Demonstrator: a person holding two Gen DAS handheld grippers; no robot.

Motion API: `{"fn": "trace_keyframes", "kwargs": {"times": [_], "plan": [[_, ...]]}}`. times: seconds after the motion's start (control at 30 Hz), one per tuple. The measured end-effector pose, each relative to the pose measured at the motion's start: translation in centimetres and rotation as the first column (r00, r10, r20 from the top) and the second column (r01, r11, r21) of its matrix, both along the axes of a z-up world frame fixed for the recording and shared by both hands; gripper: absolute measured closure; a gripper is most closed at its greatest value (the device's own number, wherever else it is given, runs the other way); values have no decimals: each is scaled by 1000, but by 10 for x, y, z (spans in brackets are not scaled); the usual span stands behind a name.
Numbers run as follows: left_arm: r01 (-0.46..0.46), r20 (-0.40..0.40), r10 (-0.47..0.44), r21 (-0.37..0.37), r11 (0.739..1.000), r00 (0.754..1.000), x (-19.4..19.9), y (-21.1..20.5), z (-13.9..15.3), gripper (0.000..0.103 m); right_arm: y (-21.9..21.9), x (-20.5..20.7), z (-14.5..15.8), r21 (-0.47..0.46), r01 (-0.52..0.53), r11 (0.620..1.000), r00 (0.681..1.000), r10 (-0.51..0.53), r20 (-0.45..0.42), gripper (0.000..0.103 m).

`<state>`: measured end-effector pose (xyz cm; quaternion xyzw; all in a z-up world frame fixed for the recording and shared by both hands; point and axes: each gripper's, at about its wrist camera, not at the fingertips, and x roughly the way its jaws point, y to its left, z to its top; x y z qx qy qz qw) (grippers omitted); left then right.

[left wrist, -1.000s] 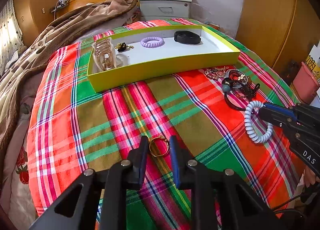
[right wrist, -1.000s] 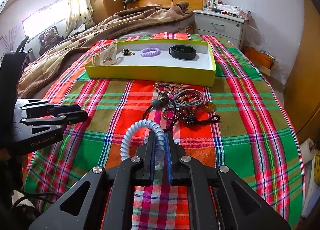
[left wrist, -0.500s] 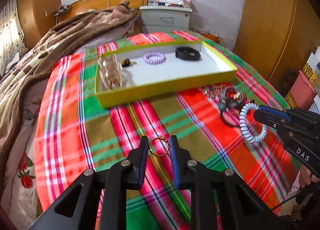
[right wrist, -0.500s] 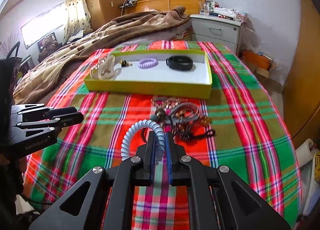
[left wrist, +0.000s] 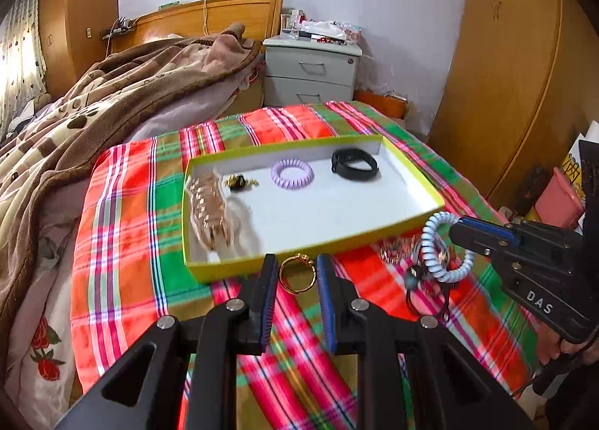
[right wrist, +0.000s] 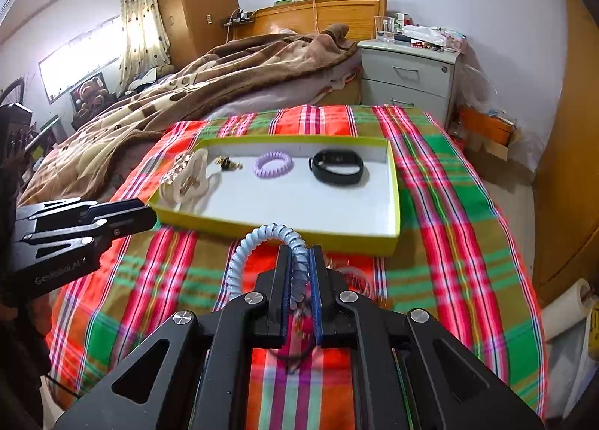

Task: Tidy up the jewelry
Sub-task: 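Close the left gripper on the gold ring while the right carries the white hair tie, then carry the ring and hair tie into the box and open both grippers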

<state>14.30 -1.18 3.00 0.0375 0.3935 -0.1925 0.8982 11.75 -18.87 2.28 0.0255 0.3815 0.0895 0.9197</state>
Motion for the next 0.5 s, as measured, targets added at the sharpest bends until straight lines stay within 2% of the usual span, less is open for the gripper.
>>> {"fn": "trace_keyframes", "kwargs": {"times": [0.3,0.5], "plan": [[3,-13,-3,-30,1000,1000,39,-11,1,81,-14,53,-1,3,35,999,999,-35,-35,93],[1,-30,-2,-41,999,1000,61,-22,-5,81,-22,82,-14,-5,54,999,996,-54,-77,93]]}}
